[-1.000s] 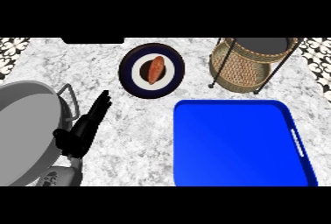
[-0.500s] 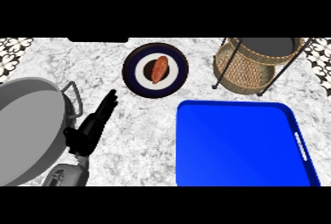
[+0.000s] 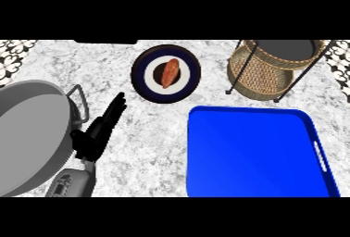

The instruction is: Pick the lemon from the tray and place it in the tiered basket

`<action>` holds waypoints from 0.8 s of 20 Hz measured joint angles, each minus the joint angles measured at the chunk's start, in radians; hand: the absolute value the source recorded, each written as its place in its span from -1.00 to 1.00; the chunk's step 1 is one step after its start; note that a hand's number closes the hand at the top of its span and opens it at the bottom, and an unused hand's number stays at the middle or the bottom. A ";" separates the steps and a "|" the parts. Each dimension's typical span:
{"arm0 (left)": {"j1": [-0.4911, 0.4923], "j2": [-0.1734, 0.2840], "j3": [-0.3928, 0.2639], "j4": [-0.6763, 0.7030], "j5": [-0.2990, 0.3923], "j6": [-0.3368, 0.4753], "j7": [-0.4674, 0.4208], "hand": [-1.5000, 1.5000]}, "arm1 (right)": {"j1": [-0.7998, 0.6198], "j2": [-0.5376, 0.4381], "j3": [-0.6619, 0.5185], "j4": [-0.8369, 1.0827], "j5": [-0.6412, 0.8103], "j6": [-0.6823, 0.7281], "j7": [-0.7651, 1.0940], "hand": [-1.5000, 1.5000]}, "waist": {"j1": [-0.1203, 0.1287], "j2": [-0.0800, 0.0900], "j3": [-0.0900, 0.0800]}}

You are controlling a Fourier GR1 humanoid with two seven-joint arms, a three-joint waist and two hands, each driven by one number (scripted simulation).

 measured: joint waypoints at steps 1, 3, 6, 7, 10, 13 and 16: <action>0.000 0.002 0.002 -0.002 0.002 -0.004 0.001 0.00 | -0.025 0.025 0.012 0.017 0.013 -0.013 0.013 1.00 | 0.003 0.000 0.000; 0.017 -0.001 -0.008 -0.021 -0.004 -0.005 0.002 0.00 | -0.064 0.055 0.028 0.063 0.035 -0.020 0.013 1.00 | 0.006 0.001 0.000; 0.030 -0.005 -0.011 -0.035 -0.004 -0.007 -0.005 0.00 | -0.125 0.093 0.046 0.136 0.068 -0.033 0.010 1.00 | 0.010 0.003 0.001; 0.019 -0.002 -0.002 -0.018 -0.001 -0.011 -0.013 0.00 | -0.134 0.114 0.052 0.154 0.078 -0.047 0.003 1.00 | 0.008 0.003 0.000; 0.013 0.007 0.007 -0.008 0.004 -0.028 -0.020 0.00 | -0.179 0.157 0.059 0.220 0.100 -0.071 -0.009 1.00 | 0.009 0.005 0.001; -0.001 0.011 0.017 0.017 0.003 -0.033 -0.038 0.00 | -0.207 0.213 0.062 0.275 0.119 -0.121 -0.022 1.00 | 0.012 0.007 0.001; -0.002 0.007 0.013 -0.005 0.003 -0.032 -0.010 0.00 | -0.228 0.237 0.051 0.332 0.124 -0.138 -0.046 1.00 | 0.015 0.008 0.001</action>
